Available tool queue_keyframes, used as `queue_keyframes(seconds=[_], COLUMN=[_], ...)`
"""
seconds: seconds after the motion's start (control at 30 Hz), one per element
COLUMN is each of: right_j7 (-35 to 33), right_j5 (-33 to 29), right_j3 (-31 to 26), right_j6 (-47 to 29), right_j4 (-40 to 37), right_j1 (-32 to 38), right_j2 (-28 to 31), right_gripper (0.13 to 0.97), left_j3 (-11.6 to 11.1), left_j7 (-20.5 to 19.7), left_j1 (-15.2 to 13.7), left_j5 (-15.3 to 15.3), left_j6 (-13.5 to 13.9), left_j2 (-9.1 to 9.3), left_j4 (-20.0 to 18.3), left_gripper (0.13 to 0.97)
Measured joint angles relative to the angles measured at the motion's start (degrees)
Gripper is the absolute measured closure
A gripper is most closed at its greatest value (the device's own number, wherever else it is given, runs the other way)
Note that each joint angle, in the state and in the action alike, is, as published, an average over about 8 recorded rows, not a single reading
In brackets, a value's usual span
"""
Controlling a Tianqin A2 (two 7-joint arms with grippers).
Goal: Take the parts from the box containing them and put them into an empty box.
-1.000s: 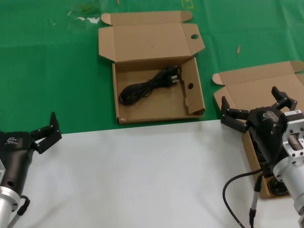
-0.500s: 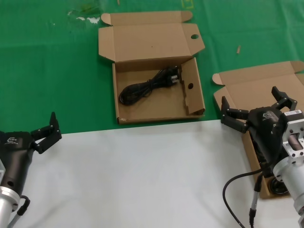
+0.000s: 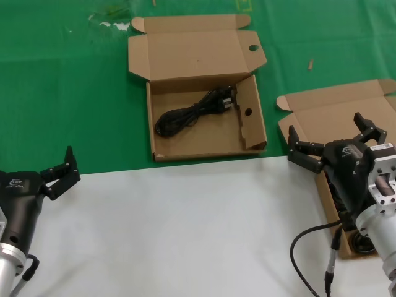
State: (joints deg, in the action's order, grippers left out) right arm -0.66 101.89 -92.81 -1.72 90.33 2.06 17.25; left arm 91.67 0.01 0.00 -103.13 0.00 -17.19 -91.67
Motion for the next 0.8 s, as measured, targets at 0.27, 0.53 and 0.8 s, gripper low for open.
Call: queue_keyframes(seconds=[0.27,0.53,0.8], right_j7=[0.0,0.0,0.0], right_j5=[0.0,0.0,0.0], right_j3=[0.0,0.0,0.0], right_j6=[0.0,0.0,0.0], right_j4=[0.0,0.0,0.0], right_j1=[0.0,0.0,0.0], right_j2=[0.0,0.0,0.0], right_gripper=[0.129,0.129,0.129], left_j3=[0.0,0.0,0.0], left_j7=[-0.01,-0.01,-0.01], left_j1=[0.0,0.0,0.0], left_j5=[0.0,0.0,0.0], left_j6=[0.0,0.0,0.0], left_j2=[0.0,0.0,0.0], left_j4=[0.0,0.0,0.0], left_gripper=[0.132,0.132,0.132])
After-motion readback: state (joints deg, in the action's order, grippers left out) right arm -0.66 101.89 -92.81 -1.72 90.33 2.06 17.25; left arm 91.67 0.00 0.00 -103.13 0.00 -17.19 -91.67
